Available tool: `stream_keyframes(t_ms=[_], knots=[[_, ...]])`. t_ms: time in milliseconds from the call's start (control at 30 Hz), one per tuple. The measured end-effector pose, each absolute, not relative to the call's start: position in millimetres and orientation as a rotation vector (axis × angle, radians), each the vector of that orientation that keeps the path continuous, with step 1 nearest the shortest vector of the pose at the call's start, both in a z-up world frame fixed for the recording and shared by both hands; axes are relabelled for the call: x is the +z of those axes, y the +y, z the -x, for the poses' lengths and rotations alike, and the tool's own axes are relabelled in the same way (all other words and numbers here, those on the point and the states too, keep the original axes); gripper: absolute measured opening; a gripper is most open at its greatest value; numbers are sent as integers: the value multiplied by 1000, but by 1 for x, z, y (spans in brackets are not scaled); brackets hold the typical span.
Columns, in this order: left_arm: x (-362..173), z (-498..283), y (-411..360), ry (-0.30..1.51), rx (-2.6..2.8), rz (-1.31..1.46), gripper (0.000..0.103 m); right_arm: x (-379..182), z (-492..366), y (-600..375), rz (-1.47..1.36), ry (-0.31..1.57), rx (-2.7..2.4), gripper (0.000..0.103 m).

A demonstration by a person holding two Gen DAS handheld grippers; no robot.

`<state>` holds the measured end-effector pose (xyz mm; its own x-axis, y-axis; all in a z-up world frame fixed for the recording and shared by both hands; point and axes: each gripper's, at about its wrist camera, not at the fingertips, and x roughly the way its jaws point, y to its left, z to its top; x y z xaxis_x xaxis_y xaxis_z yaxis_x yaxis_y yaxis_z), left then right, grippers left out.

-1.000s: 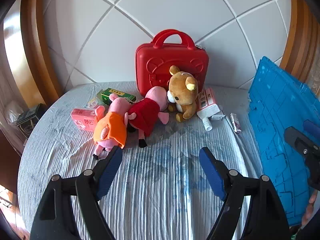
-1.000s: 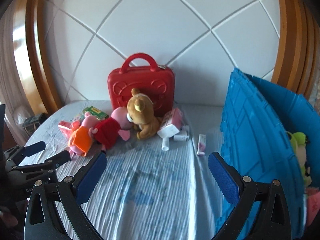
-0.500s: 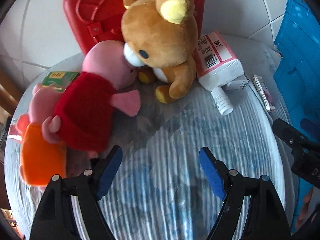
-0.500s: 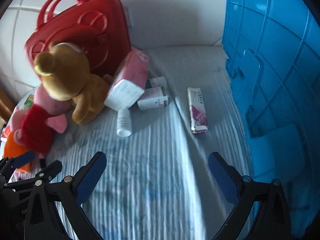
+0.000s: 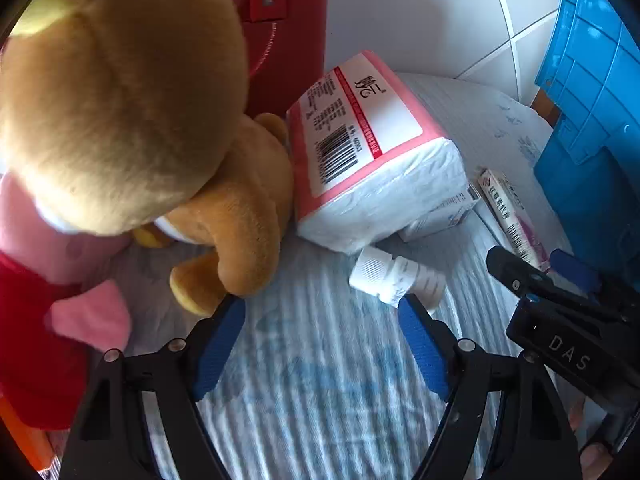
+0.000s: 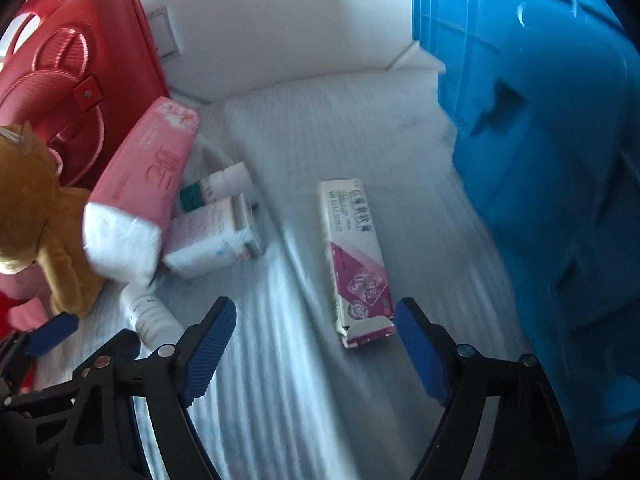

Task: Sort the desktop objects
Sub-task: 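Approach the small white pill bottle with left tool while right tool approaches the pink-white ointment box, then grasp the small pill bottle with left tool while right tool grasps the ointment box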

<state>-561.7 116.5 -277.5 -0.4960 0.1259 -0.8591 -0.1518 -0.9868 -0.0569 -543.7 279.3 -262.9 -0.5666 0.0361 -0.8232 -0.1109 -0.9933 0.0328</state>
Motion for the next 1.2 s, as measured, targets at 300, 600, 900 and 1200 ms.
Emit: stream_keyframes(t_ms=[300,600,900,1200], knots=[[-260,561,129,48,2544,1393,79,-263,546,313,1352,260,2699,89],[-288,584,155,131,2522,1439,78,-268,561,301,1429,219,2728,69],[-287,577,146,53,2605,1508,78,-264,564,300,1411,168,2739,71],[-290,566,136,40,2643,1490,50,-261,547,286,1428,112,2723,29]])
